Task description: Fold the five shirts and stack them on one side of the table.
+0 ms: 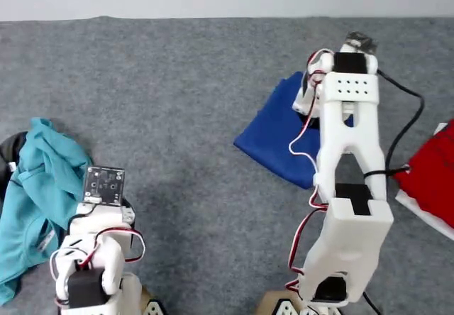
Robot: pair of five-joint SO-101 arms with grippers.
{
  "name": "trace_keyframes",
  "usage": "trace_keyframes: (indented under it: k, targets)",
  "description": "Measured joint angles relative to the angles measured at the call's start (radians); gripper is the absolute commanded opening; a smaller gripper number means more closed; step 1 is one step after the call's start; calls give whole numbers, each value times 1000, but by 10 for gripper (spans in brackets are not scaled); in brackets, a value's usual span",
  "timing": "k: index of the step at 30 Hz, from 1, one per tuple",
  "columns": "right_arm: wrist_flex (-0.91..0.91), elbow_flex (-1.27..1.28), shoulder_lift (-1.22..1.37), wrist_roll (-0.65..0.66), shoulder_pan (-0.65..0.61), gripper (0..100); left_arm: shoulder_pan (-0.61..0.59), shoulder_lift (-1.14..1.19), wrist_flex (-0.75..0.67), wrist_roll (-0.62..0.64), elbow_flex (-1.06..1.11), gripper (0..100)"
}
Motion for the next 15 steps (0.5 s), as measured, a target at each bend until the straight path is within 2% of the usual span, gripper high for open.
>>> trace_keyframes:
  k: [7, 15]
  targets:
    - [28, 0, 0, 0, 25, 9, 6, 0, -74, -91, 138, 6]
    - [64, 0, 0, 0, 38, 9, 6, 0, -175, -100, 187, 6]
